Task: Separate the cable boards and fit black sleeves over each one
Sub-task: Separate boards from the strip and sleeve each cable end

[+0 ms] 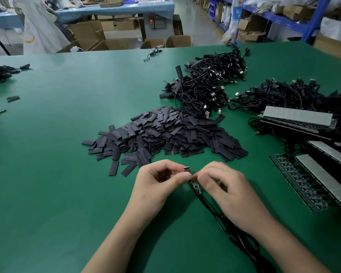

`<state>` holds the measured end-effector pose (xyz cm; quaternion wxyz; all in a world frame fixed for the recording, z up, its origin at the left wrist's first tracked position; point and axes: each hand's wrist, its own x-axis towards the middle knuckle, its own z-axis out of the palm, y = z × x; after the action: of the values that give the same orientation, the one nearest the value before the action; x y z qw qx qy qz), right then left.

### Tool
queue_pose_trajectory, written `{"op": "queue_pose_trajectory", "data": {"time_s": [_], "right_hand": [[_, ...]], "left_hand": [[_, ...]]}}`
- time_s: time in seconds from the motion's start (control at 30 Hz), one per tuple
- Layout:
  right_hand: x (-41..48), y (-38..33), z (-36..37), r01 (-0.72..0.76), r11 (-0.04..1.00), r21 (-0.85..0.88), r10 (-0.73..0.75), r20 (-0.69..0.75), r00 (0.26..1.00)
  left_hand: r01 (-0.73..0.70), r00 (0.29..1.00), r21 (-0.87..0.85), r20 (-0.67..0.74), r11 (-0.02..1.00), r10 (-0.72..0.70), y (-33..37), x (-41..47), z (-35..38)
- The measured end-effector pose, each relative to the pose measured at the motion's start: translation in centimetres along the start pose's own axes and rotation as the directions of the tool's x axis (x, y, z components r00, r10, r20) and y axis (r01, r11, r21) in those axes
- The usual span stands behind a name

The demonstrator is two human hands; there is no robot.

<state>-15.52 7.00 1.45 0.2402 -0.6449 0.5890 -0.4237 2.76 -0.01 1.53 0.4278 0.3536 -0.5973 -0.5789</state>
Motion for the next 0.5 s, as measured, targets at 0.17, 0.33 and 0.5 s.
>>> {"op": "queue_pose_trajectory", "data": {"time_s": [0.17, 0.33, 0.5], "right_hand": [[-0.3, -0.3, 0.5, -0.114, 0.968, 0.222, 0.074, 0.179, 0.981], [-0.2, -0.9, -2.0, -0.302, 0.475, 0.827, 0.057, 0.314, 0.948], [0.6, -1.6, -3.8, -0.313, -0.218, 0.924, -0.256, 0.255, 0.932]], "left_hand": [[-0.137, 0.976, 0.41, -0.103, 0.902, 0.194, -0.7, 0.7, -1.5], [0.147, 0.895, 0.825, -0.346, 0.545, 0.282, -1.7, 1.8, -4.7], [0.197, 0.901, 0.839, -0.359, 0.508, 0.244, -2.1, 1.9, -4.9]]}}
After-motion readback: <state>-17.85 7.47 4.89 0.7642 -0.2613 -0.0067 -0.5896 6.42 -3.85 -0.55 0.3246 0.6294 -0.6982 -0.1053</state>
